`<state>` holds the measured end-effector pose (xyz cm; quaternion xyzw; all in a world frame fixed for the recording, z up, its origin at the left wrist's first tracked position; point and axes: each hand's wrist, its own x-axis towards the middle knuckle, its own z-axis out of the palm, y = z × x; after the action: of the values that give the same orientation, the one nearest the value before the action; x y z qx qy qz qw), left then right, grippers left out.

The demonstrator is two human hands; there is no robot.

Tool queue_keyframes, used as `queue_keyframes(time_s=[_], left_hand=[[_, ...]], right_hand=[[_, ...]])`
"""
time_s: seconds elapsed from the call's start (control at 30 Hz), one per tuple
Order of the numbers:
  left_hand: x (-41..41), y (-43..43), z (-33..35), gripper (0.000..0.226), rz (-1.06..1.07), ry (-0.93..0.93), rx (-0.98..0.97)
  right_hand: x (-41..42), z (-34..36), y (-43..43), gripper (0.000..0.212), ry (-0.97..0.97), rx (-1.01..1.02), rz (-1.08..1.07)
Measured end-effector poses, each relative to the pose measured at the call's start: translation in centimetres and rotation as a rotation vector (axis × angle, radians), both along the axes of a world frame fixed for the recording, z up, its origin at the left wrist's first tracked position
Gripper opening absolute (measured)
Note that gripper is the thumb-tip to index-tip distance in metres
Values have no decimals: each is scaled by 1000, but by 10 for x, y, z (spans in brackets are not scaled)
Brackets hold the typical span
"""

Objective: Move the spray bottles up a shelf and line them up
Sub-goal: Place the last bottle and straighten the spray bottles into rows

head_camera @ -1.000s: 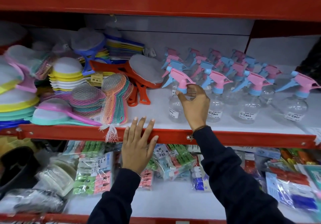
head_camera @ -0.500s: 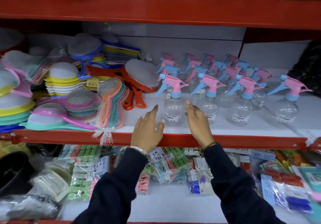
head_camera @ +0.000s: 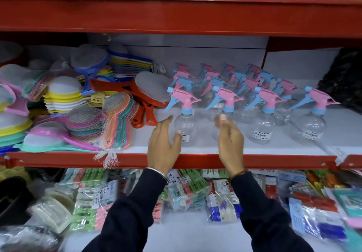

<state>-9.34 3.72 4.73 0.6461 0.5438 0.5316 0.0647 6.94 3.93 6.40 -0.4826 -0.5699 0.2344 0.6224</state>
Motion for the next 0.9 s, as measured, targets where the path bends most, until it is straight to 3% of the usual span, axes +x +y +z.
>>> queue_keyframes(time_s=[0.1, 0.23, 0.33, 0.47, 0.7, 0.8, 0.9], left_hand=[[31, -15, 5, 35, -134, -58, 164], [69, 0, 11, 46, -377, -18, -141], [85, 23, 14, 62, -381, 44, -369], [88, 33, 14, 65, -384, 31, -474], [91, 24, 7, 63, -303, -25, -427], [110, 8, 9, 51, -150, -110, -132], [141, -5, 16, 41, -200, -136, 76]], right_hand=[[26, -2, -1, 41, 71, 103, -128], [50, 5, 9, 46, 0, -94, -41], [59, 9, 17, 52, -101, -201, 5], [68, 7, 20, 52, -51, -221, 41], [78, 3, 12, 63, -13, -156, 90], [96, -2, 4, 56, 126, 3, -4], [123, -5, 5, 53, 139, 99, -150]])
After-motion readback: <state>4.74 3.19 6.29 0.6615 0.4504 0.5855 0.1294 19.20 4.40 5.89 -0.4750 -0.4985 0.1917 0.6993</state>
